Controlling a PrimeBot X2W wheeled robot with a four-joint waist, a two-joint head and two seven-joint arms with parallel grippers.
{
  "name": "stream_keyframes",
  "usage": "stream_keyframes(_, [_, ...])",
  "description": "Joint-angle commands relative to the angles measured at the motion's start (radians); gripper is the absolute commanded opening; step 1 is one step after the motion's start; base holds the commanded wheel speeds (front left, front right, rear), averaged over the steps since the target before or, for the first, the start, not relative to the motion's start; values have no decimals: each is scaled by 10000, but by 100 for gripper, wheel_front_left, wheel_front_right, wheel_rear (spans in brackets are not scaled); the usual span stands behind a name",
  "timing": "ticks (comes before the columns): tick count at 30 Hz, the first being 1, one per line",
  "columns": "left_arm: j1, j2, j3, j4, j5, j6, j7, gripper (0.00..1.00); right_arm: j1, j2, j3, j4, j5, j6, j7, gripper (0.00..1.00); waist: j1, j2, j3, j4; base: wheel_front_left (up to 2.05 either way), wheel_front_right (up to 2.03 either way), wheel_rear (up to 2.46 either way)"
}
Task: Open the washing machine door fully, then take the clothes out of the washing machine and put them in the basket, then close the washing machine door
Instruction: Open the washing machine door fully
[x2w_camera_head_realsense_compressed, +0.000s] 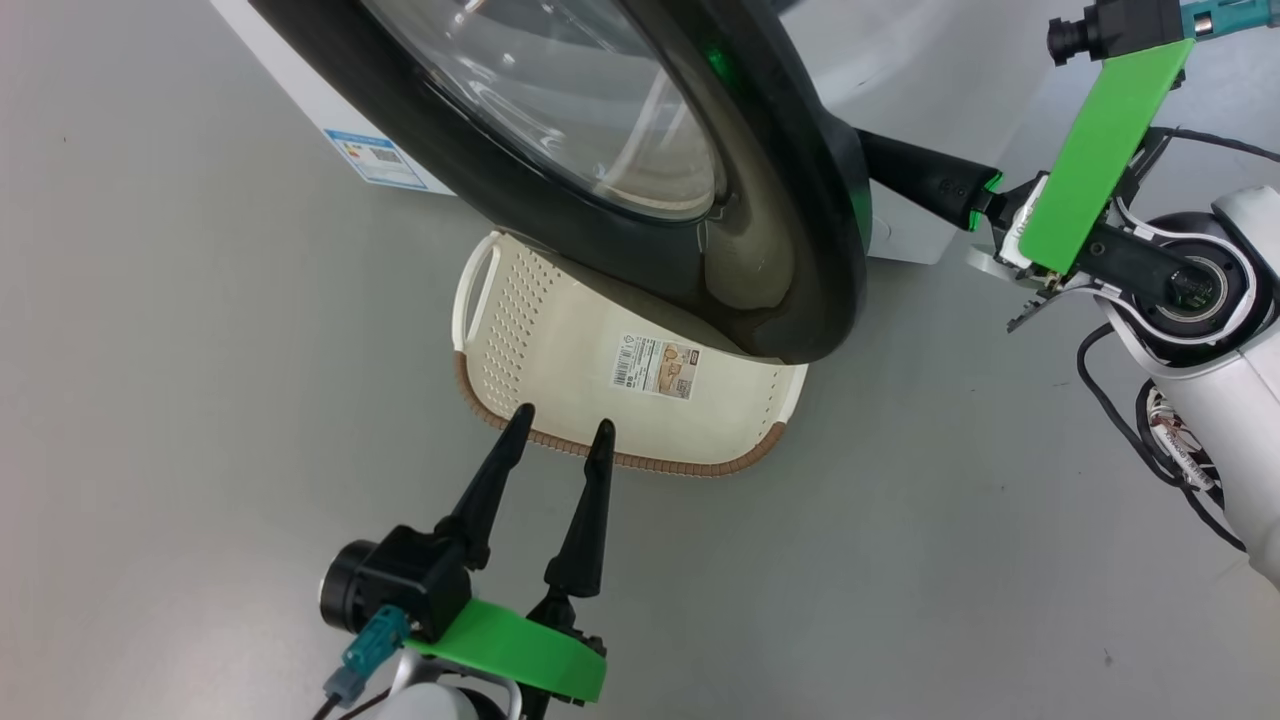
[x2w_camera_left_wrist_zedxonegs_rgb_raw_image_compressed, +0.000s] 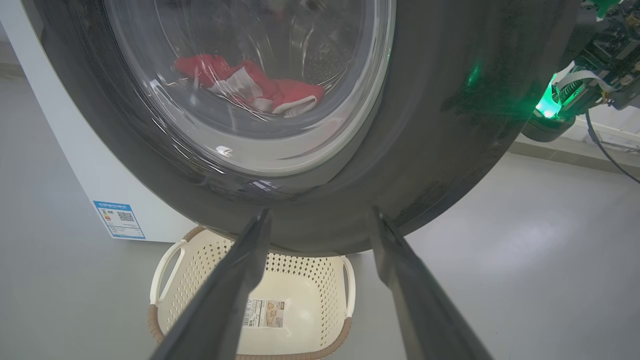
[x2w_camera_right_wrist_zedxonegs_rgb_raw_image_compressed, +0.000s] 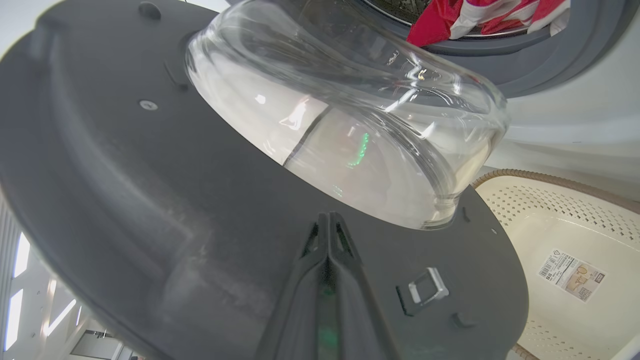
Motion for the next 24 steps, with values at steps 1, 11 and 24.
stream_keyframes(1, [170, 91, 367, -224, 100, -57, -120, 100, 298, 186, -114, -324, -21, 79, 6, 0, 0, -1, 3, 3, 0, 0, 0])
stream_keyframes(11, [201, 91, 526, -252, 132, -111, -120, 100, 384, 226, -542, -125, -651, 79, -554, 0, 0, -1, -103, -71, 0, 0, 0])
stream_keyframes(24, [245, 91, 1034, -115, 369, -332, -120, 100, 1433, -146, -687, -170, -1469, 79, -1875, 99, 0, -1, -309, -541, 0, 0, 0])
